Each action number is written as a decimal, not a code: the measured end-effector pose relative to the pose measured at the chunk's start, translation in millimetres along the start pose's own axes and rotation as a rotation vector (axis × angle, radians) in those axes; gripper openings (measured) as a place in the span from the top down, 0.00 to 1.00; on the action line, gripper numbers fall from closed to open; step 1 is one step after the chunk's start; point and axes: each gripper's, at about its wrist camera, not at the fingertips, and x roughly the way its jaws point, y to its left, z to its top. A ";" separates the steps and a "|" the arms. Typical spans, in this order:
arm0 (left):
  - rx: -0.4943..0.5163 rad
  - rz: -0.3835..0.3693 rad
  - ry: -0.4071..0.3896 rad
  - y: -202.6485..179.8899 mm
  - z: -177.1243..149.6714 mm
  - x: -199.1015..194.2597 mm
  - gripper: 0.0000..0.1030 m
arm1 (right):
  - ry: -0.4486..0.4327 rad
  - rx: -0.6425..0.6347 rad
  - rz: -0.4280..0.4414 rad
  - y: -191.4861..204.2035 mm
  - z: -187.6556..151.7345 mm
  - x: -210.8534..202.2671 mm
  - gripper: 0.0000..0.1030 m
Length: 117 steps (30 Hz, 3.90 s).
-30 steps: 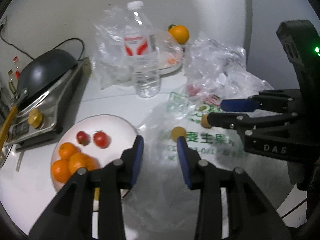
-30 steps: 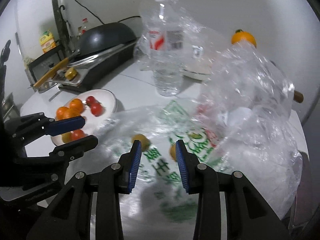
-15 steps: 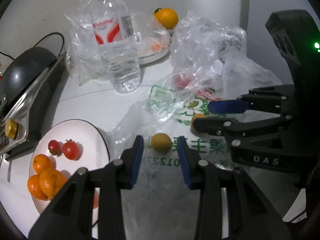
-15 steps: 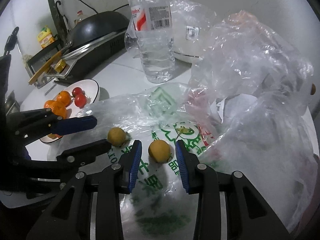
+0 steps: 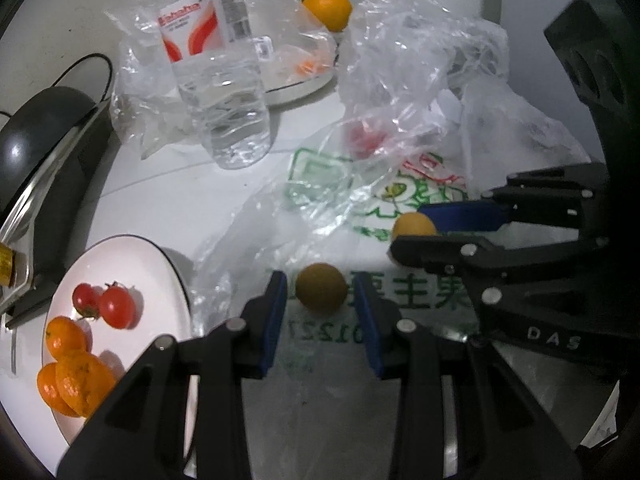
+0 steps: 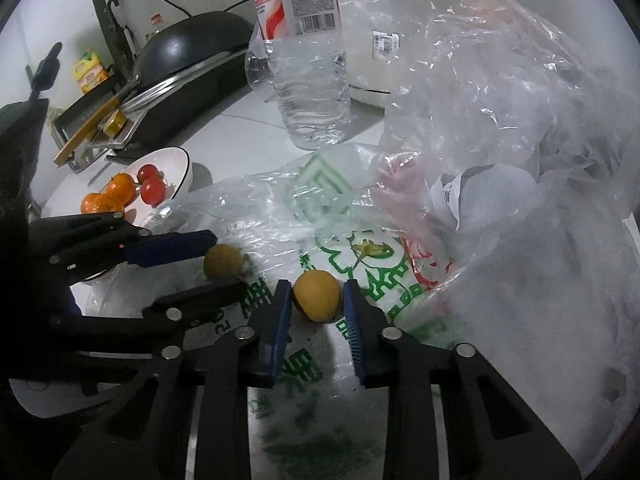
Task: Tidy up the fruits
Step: 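Grasp a yellow fruit with the left tool while the right tool grasps another yellow fruit, then carry both yellow fruits over the white plate, then release the yellow fruits onto the plate by opening both tools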
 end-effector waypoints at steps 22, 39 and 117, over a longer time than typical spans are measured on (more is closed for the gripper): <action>-0.020 -0.068 -0.152 10.5 -6.7 -56.1 0.72 | -0.086 -0.026 -0.063 29.7 8.4 -35.2 0.74; -0.061 -0.009 -0.242 64.0 -37.5 -108.7 0.72 | -0.136 -0.106 -0.052 106.4 23.3 -47.6 0.74; -0.185 0.084 -0.344 106.5 -58.4 -181.0 0.36 | -0.243 -0.121 -0.097 149.9 36.3 -95.7 0.49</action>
